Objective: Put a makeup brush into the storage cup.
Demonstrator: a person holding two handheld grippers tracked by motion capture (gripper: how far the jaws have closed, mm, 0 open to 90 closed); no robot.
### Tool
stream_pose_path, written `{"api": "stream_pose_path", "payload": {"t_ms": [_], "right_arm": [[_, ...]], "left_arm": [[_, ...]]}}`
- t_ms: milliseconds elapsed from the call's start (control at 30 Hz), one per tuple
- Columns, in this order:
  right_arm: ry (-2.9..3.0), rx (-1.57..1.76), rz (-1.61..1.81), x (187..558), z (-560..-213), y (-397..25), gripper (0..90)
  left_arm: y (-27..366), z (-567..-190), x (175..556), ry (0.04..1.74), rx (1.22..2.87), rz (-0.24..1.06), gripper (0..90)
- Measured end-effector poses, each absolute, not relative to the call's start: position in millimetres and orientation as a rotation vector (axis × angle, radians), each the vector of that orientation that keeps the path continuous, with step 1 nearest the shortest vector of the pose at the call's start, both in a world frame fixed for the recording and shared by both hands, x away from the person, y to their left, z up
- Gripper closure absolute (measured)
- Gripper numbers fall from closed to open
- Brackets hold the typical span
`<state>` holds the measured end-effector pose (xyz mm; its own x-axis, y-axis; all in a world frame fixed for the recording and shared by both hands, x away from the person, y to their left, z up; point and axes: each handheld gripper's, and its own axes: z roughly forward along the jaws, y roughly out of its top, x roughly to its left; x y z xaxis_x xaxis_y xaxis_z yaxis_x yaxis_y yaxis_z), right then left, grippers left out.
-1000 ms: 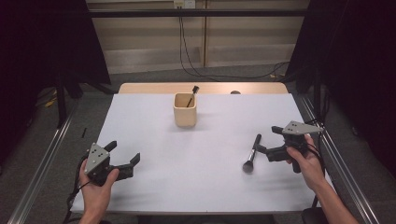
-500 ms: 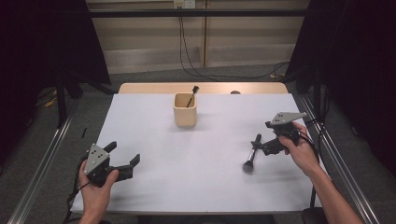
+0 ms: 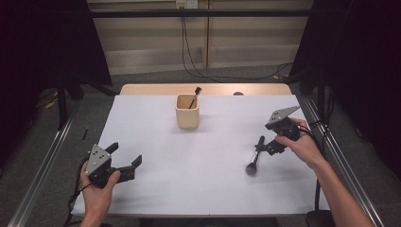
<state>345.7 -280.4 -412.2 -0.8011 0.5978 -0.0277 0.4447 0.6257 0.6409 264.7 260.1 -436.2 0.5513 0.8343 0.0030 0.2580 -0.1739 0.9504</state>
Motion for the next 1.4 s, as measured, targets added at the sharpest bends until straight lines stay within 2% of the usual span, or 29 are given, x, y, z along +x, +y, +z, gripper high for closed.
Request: {"api": "stream_pose_path", "payload": {"t_ms": [567,800,1400], "right_arm": [[2.773,0.581,0.708,364.1,-419.5,-272.2,4.0],[2.898,0.368,0.579,367.9,-421.0,-264.4,3.6],[3.015,0.194,0.374,382.4,-439.9,-250.8,5.6]], "left_arm": [[260.1,-436.2,265.7,0.914,1.723,0.672,4.9],[260.3,-436.0,266.1,0.905,1.724,0.665,4.8],[259.9,-436.4,267.8,0.898,1.731,0.661,4.8]]}}
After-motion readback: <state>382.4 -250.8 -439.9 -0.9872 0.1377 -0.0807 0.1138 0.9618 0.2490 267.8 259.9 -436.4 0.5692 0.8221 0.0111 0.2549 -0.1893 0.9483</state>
